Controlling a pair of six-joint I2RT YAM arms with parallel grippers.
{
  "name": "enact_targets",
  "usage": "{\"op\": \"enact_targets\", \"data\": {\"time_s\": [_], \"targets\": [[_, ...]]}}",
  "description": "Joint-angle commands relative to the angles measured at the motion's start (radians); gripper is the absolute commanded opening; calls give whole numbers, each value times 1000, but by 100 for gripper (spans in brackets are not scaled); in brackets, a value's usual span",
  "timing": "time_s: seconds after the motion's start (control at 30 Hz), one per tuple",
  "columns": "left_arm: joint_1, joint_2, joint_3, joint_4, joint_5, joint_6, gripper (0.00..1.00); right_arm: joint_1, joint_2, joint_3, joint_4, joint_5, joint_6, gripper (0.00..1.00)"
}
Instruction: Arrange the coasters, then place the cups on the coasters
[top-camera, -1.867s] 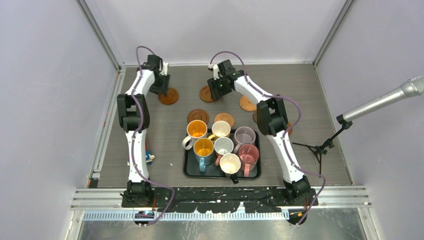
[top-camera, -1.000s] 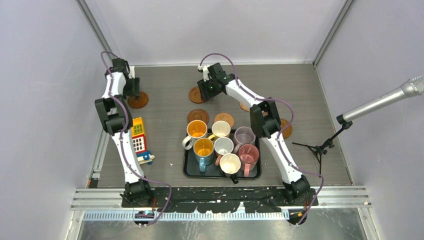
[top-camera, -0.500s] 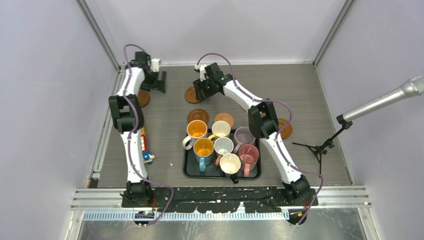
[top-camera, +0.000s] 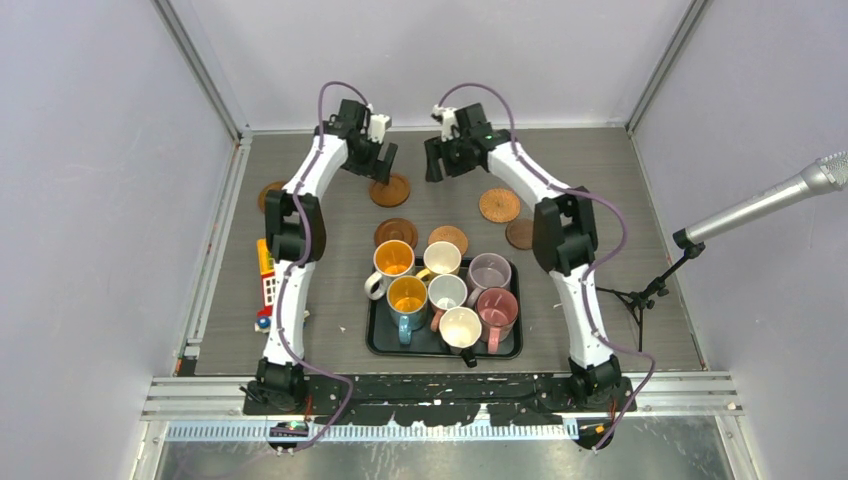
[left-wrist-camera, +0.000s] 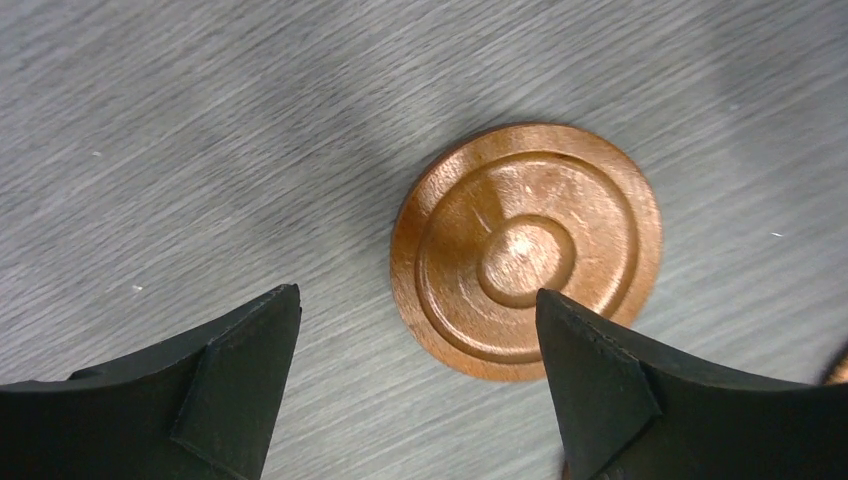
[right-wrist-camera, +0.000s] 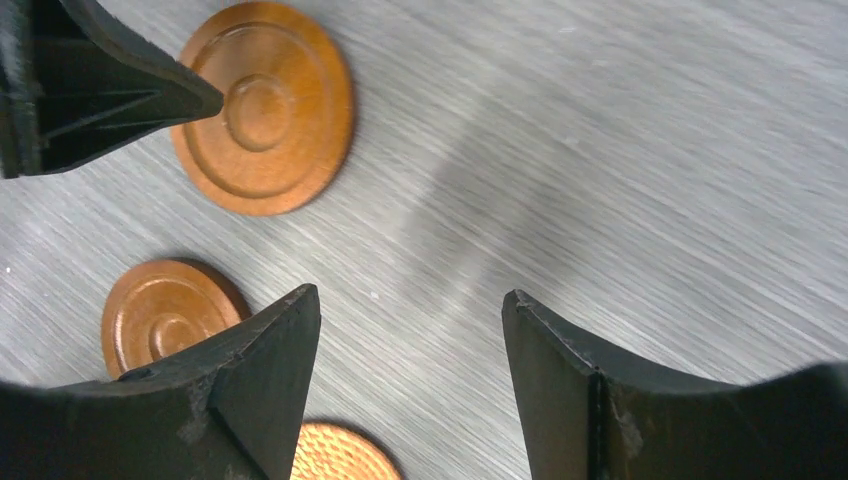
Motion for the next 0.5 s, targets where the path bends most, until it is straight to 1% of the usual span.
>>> {"op": "enact_targets", "data": {"time_s": [0.0,0.27,0.37,0.47], "targets": [[-17,39,28,36,-71,-9,89,-40,-112,-44,0,-13,-34,73],[-37,94,70,10,-120,9,81,-48,-126,-75,-18,-28,-59,75],[-35,91,60,-13,-162,36,72,-47,-118,-66,-21,-32,-60,75],[-22,64,6,-13,-174,58,64,-46,-108,-58,-27,-42,-56,75]]}}
